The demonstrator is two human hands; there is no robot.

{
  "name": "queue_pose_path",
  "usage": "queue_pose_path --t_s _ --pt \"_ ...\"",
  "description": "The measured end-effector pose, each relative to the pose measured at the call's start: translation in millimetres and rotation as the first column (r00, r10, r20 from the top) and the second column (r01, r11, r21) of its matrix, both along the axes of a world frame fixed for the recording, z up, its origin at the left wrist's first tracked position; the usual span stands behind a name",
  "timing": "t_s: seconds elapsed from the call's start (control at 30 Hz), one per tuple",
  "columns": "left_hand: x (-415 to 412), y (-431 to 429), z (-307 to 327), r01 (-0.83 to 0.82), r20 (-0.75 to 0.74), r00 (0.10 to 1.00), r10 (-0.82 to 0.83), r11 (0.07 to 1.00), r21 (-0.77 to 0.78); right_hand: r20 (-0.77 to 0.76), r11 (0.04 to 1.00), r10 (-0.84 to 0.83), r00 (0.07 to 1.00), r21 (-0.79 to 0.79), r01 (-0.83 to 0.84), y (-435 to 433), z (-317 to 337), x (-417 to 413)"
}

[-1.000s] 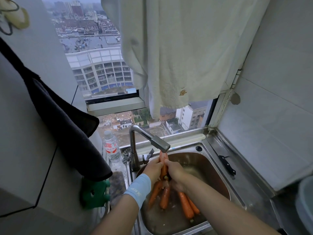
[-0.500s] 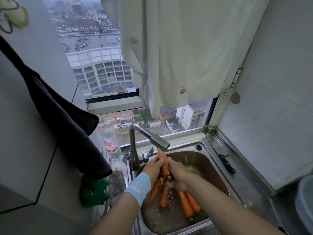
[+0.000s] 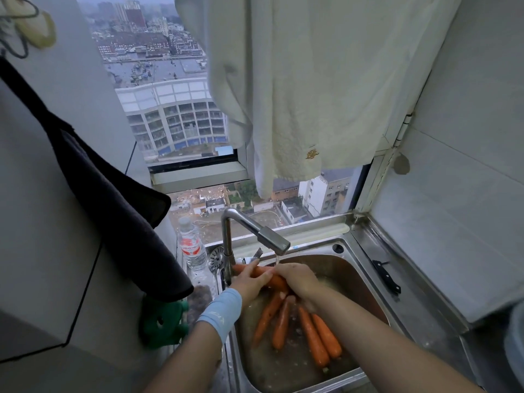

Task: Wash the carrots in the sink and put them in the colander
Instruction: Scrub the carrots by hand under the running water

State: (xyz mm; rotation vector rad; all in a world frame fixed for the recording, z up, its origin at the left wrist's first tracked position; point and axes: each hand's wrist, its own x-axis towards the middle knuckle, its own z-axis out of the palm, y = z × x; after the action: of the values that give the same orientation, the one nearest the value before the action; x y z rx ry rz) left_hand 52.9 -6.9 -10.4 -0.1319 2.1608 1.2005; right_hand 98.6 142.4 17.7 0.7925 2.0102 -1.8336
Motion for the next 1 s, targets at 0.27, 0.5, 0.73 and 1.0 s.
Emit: queue_pose_path --t_s 0.27,0.5,0.73,1.0 --pt "1 2 15 0.246 -0.185 0.931 -0.313 0.917 -0.313 -0.139 0.989 -0.05 0.989 0.13 0.069 16 -14 -16" --pt "5 13 24 0.138 -0.197 0.969 -0.148 0.988 -0.062 -0.256 0.986 -0.068 0.964 0.13 0.103 -8 -12 -11" --pt "10 5 9 0.039 -0.09 0.995 -0.031 0.995 0.089 -0.191 0.994 0.085 0.978 0.087 -0.069 -19 -16 -8" --pt "-3 -8 18 -0.102 -0.043 0.993 0.11 0.982 0.156 -0.118 0.892 0.381 0.917 0.307 -0.331 -5 -8 -9"
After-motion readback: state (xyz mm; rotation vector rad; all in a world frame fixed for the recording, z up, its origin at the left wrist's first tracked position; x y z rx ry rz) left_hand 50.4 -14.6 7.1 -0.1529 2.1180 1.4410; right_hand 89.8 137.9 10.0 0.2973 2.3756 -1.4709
